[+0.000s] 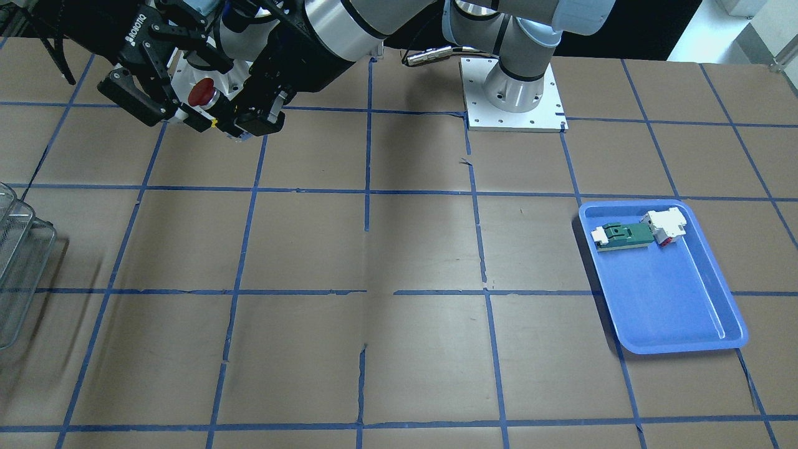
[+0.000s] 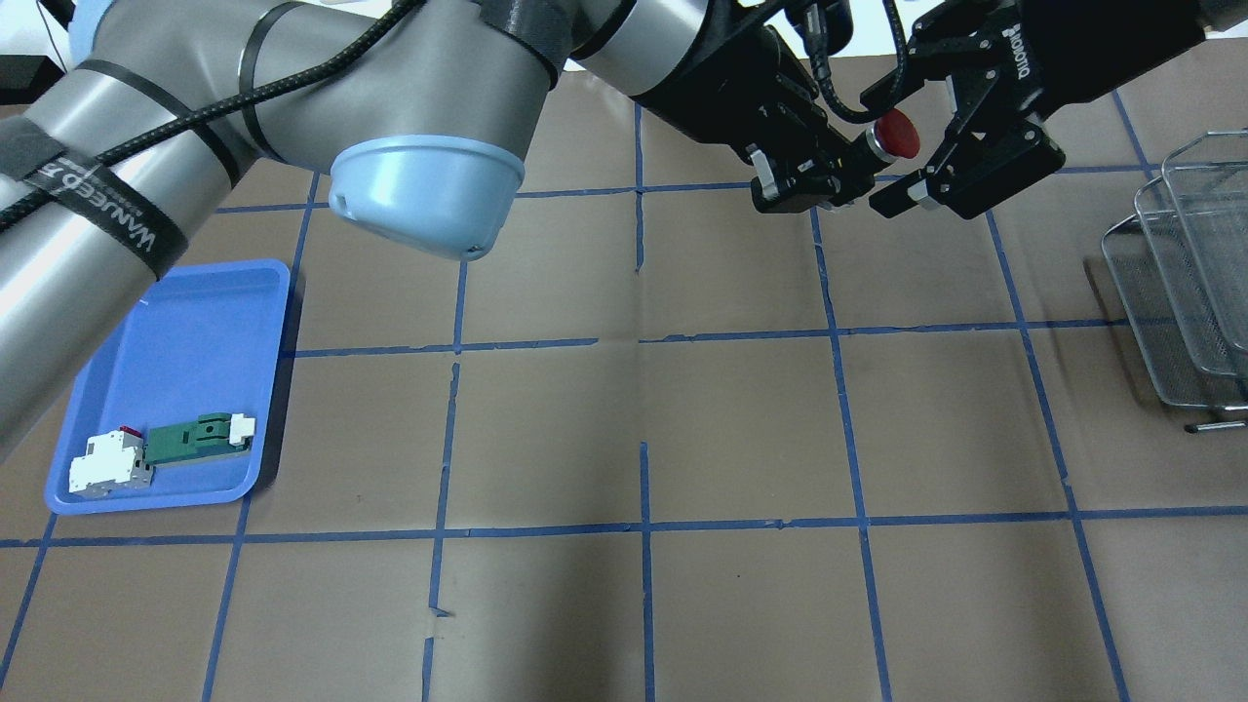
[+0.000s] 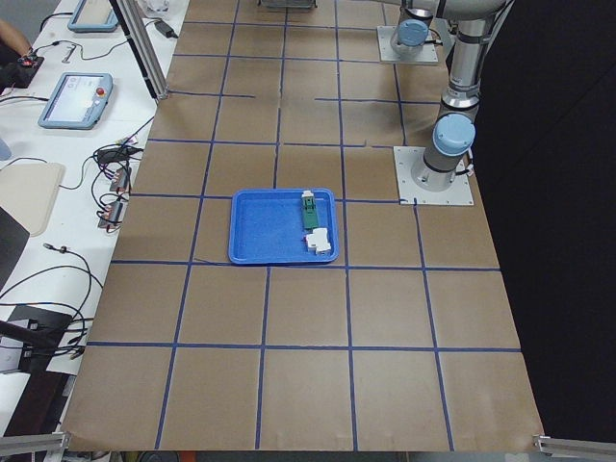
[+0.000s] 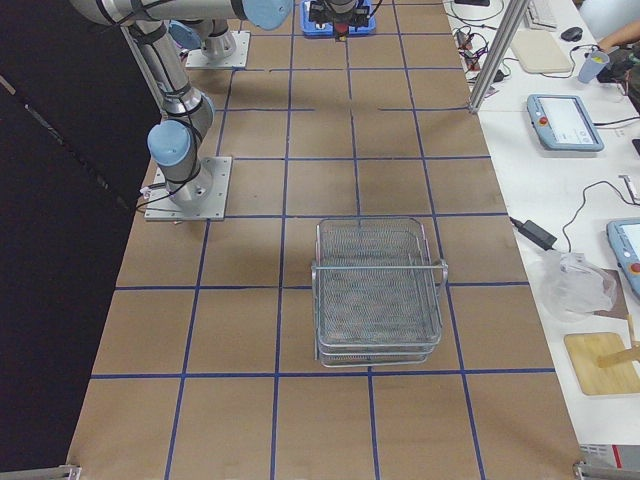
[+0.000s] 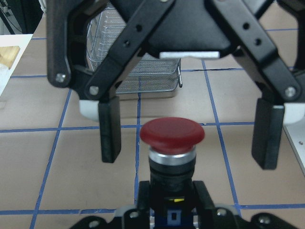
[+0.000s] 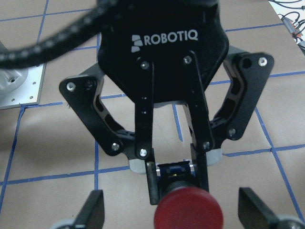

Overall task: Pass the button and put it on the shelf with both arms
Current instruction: 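Grasp the red button with the right gripper while the left gripper releases and withdraws, then carry the red button with the right gripper over the mesh basket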

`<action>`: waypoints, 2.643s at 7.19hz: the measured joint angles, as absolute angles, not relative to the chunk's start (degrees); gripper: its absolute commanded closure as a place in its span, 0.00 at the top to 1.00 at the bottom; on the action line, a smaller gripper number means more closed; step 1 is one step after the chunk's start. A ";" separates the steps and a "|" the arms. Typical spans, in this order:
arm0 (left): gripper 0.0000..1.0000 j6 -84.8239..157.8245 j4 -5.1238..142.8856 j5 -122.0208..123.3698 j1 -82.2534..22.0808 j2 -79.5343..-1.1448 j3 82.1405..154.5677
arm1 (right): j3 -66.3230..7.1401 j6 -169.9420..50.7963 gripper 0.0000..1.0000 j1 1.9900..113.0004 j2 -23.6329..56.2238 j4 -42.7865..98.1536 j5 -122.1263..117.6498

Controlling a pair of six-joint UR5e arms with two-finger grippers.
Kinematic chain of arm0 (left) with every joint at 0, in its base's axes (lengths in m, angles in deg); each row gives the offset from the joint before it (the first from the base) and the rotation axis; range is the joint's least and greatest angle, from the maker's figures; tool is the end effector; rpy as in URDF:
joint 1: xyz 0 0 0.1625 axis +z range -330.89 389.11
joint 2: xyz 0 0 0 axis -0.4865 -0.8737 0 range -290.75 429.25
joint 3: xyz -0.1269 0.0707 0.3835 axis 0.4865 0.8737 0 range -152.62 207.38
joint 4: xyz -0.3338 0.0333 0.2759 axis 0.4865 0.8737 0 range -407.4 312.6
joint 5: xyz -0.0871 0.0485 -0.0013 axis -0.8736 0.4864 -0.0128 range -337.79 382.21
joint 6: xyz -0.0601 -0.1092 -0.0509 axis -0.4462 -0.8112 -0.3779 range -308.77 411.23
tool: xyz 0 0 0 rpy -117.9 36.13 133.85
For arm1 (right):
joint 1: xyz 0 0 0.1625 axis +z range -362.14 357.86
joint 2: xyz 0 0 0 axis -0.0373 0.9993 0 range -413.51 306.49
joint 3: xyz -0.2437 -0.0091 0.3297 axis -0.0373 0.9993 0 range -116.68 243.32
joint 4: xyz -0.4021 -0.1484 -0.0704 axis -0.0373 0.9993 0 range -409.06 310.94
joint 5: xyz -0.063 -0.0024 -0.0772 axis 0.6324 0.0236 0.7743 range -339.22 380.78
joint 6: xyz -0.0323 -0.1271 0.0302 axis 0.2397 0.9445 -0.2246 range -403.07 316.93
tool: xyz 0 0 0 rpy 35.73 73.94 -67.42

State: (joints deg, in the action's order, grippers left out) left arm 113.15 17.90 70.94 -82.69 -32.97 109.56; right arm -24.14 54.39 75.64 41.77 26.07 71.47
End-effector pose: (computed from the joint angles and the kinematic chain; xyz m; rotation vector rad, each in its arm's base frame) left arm -0.4393 -0.5003 0.4713 -1.7820 -1.7380 0.7385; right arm 0.1167 -0.4939 0.5116 -1.6998 1.9307 -0.6600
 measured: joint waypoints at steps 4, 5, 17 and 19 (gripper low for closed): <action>0.06 113.16 17.91 70.77 -82.73 -32.59 109.84 | -24.11 53.47 0.00 75.64 42.05 26.10 72.17; 0.51 113.18 17.91 70.84 -82.72 -32.54 109.82 | -24.08 53.39 0.00 75.64 42.12 26.07 72.24; 1.00 88.89 41.48 95.29 -79.01 -25.66 110.43 | -24.23 53.19 0.00 59.14 30.52 39.36 102.03; 1.00 85.01 43.56 99.80 -77.94 -25.51 110.77 | -23.62 56.53 0.00 53.66 25.69 50.37 110.65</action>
